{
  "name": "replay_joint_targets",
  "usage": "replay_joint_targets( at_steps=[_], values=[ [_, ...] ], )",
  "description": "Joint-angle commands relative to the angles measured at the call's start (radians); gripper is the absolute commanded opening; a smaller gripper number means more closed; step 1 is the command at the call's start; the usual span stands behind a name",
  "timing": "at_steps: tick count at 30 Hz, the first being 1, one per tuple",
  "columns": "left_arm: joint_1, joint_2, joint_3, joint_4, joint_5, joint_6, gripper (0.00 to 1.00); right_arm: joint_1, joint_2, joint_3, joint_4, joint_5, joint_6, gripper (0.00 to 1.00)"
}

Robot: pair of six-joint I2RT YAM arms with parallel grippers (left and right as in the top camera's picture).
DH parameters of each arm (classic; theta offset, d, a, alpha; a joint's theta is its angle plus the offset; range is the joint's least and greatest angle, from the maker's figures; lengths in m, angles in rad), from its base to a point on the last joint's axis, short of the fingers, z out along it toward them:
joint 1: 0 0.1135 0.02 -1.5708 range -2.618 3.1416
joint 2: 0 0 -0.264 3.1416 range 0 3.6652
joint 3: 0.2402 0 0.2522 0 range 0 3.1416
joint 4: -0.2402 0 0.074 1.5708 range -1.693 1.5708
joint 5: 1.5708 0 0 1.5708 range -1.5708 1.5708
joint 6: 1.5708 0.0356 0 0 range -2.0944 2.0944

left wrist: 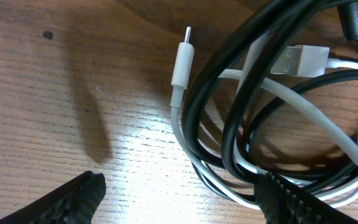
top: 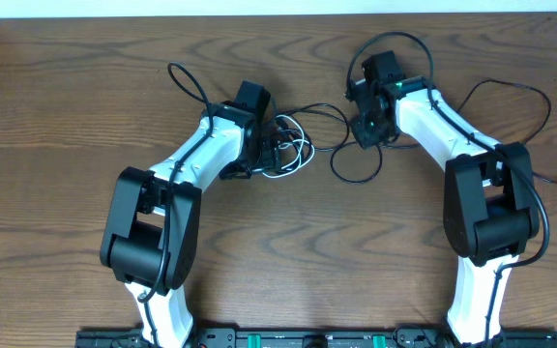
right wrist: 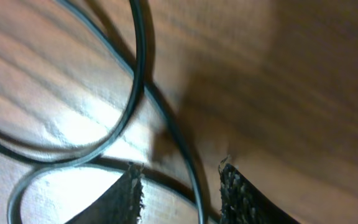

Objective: Untangle cables

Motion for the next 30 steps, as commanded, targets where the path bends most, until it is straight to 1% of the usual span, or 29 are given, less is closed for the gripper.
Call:
replay_joint_targets(
  at_steps=[1, 11, 13, 15, 17, 18, 19, 23, 27, 30],
  values=[
    [0.0, -0.005, -0.002, -0.004, -0.016, -0.01, 0.82, -0.01, 0.011, -0.018, 0.038, -0.014, -0.008, 0.37],
    [0.0, -0.005, -0.002, -0.024, -0.016, -0.01, 0.83, -0.013, 0.011, -0.095, 0.078, -0.014, -0.007, 0.3],
    [0.0, -0.005, -0.002, -0.023, -0.016, -0.01, 0.83, -0.012, 0.011, -0.11, 0.082, -0.015, -0.006, 0.31],
    [0.0, -0.005, -0.002, -0.023, -0.016, -0.01, 0.83, -0.008, 0.011, -0.114, 0.075, -0.017, 0.009, 0.34],
    [0.0, -0.005, -0.002, -0.024, -0.004, -0.01, 0.83, -0.005, 0.011, -0.114, 0.069, -0.018, 0.008, 0.34],
    [0.0, -0.005, -0.001, -0.026, 0.011, -0.01, 0.83, -0.002, 0.011, -0.114, 0.069, -0.017, 0.008, 0.22],
    [0.0, -0.005, -0.001, -0.027, 0.024, -0.01, 0.83, 0.0, 0.011, -0.114, 0.068, -0.017, 0.008, 0.02],
    [0.0, -0.005, -0.001, -0.031, 0.074, -0.01, 0.84, 0.001, 0.011, -0.115, 0.055, -0.018, 0.043, 0.01],
    [0.004, -0.016, 0.004, -0.056, 0.074, -0.01, 0.84, -0.005, -0.002, -0.101, 0.026, -0.018, 0.045, 0.01],
    [0.015, -0.048, 0.011, -0.079, 0.074, -0.01, 0.84, -0.021, -0.056, -0.082, 0.0, -0.053, 0.037, 0.01]
  ],
)
